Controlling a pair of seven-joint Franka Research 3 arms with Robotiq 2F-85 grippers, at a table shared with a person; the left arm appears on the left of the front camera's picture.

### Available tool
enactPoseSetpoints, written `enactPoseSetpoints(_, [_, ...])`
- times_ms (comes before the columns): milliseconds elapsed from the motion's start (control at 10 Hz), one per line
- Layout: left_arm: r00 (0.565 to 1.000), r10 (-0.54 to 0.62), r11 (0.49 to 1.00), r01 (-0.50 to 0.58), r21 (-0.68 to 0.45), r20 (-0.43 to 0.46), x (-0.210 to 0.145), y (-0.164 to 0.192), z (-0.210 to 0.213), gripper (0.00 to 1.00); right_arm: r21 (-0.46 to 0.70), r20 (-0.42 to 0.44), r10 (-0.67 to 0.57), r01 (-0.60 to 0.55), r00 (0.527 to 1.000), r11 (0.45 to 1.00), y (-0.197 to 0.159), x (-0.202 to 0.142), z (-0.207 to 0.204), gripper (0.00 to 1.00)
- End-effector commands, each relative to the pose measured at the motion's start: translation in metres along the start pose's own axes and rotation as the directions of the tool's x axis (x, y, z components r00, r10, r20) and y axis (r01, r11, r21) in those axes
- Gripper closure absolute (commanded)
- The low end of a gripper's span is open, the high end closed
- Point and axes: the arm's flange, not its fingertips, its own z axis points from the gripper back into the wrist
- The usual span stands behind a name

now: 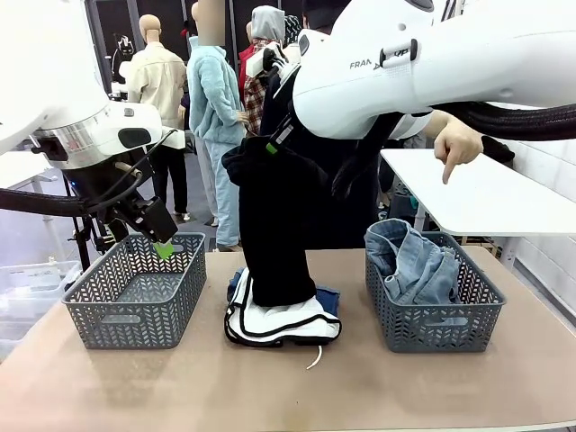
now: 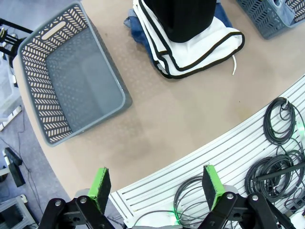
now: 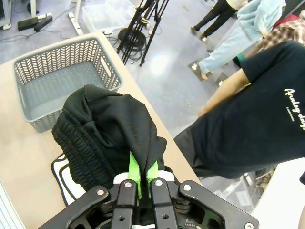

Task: Sort the tops and bottoms.
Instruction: Sort the clothes according to human instructions.

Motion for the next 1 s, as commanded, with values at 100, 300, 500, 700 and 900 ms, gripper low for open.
enactPoseSetpoints(100, [1.000, 0.013, 1.000, -0.013, 0.006, 0.000, -0.0016, 0.0010, -0.0003, 0.00, 0.003, 0.010, -0.002, 0.002, 1.000, 1.000, -0.0024, 0.0063, 0.0023, 1.00])
enactPoseSetpoints(300, [1.000, 0.013, 1.000, -0.013, 0.006, 0.000, -0.0016, 0.0010, -0.0003, 0.00, 0.003, 0.010, -0.002, 0.002, 1.000, 1.000, -0.0024, 0.0063, 0.0023, 1.00])
enactPoseSetpoints(500, [1.000, 0.013, 1.000, -0.013, 0.006, 0.000, -0.0016, 0.0010, -0.0003, 0.00, 0.003, 0.010, -0.002, 0.002, 1.000, 1.000, -0.0024, 0.0063, 0.0023, 1.00])
enactPoseSetpoints(700, [1.000, 0.013, 1.000, -0.013, 0.006, 0.000, -0.0016, 0.0010, -0.0003, 0.00, 0.003, 0.010, -0.002, 0.002, 1.000, 1.000, -0.0024, 0.0063, 0.0023, 1.00])
enactPoseSetpoints(900, [1.000, 0.013, 1.000, -0.013, 0.006, 0.000, -0.0016, 0.0010, -0.0003, 0.00, 0.003, 0.010, -0.002, 0.002, 1.000, 1.000, -0.0024, 0.0063, 0.0023, 1.00])
